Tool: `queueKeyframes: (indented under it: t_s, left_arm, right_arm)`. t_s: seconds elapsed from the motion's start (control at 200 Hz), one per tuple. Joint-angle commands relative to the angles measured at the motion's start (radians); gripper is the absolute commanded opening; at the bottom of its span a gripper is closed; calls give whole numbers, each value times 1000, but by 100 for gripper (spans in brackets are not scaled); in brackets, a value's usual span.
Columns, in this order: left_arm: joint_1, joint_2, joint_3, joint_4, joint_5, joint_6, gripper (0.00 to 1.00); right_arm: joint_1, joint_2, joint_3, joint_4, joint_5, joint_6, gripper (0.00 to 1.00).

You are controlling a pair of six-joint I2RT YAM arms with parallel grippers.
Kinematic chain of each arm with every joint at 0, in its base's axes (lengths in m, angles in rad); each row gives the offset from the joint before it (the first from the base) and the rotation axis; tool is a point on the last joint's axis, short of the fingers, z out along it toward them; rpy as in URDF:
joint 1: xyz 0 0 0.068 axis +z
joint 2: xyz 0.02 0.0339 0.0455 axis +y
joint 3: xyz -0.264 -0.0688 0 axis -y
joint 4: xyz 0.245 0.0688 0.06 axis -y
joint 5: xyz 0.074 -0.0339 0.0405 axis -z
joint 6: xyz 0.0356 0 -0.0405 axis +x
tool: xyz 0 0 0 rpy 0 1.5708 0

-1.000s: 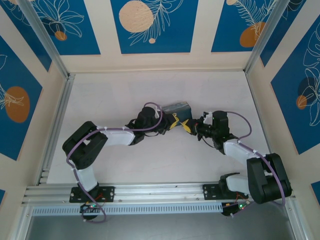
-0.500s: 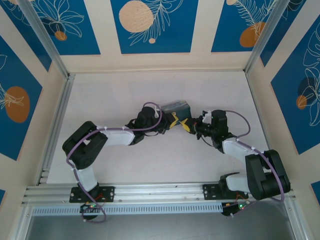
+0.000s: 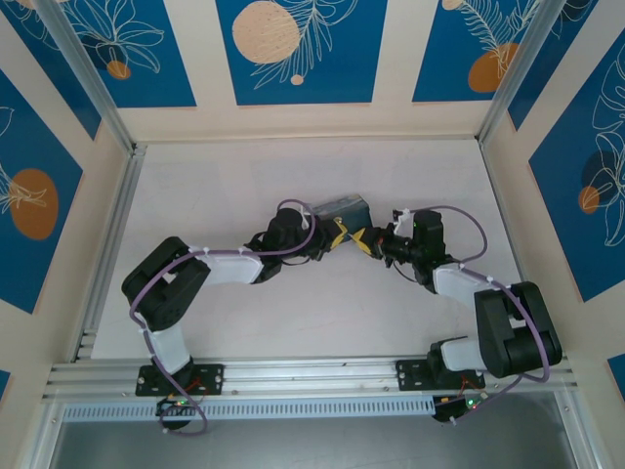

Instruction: Unlock the padlock with the key

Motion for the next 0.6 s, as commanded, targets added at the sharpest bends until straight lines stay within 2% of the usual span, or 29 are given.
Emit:
queueKeyframes:
  t_s: [0.0,0.305,0.595]
  left_arm:
    - [-36,-41,31,89,65,-7,0]
    - [-43,-45,26,93,64,-12,0]
    - [-48,-41,32,87,70,-21,0]
  right_arm:
    - [5,23,46,40,-34,-49,0]
    - [-2,73,45,161,-61,109,0]
    - [2,22,141,-110,-33,-164,0]
